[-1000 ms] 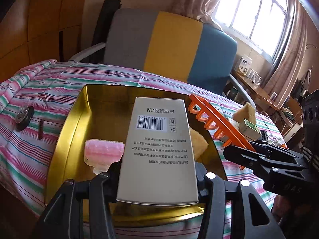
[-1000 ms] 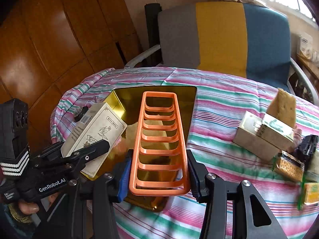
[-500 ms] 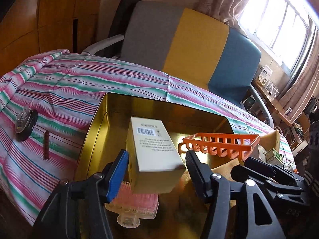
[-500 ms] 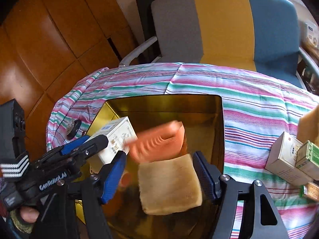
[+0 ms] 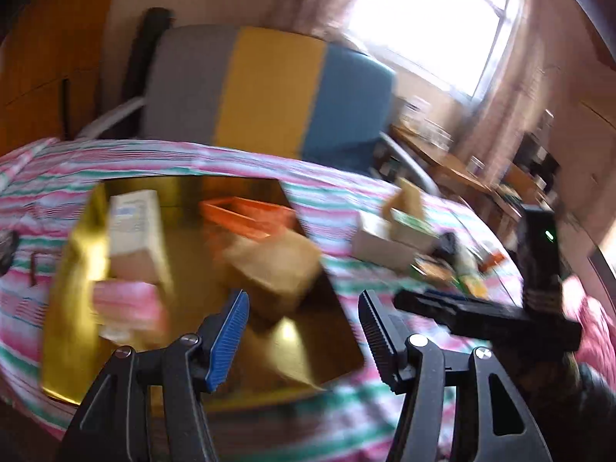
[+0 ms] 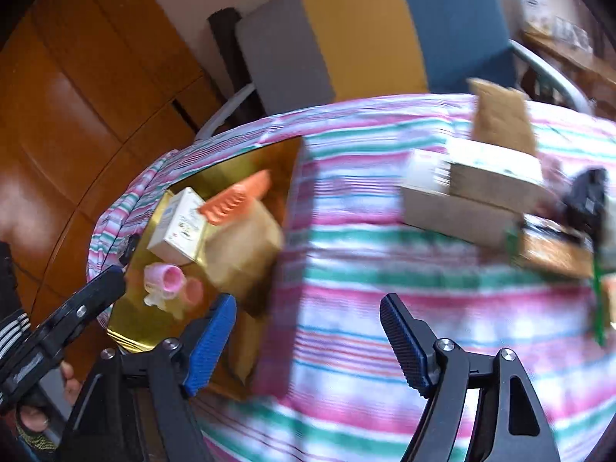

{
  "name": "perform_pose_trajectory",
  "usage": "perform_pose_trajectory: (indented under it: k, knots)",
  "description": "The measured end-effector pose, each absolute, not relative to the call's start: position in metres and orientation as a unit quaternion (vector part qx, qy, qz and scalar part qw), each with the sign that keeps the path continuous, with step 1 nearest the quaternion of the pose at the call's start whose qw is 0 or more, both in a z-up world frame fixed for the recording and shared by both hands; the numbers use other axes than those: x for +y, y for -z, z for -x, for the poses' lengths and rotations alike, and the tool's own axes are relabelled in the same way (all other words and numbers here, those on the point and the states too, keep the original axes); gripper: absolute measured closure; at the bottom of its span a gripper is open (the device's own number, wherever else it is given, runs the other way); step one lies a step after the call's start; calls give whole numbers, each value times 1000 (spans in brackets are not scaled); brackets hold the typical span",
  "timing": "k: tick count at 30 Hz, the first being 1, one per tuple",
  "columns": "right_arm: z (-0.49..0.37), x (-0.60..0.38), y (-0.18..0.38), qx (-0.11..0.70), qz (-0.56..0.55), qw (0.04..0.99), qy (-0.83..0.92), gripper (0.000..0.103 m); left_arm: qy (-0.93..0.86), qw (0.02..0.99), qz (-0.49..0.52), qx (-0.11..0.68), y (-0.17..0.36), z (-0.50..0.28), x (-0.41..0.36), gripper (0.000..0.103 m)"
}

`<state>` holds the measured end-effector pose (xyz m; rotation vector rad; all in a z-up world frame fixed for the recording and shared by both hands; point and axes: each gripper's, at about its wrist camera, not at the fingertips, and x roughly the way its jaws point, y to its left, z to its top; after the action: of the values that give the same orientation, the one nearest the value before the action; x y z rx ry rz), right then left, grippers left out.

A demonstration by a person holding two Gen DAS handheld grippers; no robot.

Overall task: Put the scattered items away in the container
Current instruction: 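Withdraw both tools and move the left tool over the yellow WEIDAN cracker pack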

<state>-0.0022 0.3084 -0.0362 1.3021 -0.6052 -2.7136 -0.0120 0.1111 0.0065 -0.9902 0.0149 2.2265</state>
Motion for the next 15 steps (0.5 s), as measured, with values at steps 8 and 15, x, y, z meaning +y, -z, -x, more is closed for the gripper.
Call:
perform_pose_trajectory:
  k: [8, 15]
  knots:
    - [-107, 425, 55, -240, -411, -94, 875, 22, -784, 429, 437, 105, 44, -44, 205, 43]
    - [-154, 490, 63, -234, -394, -166, 873, 21, -763, 414, 476, 139, 78, -51, 226, 43]
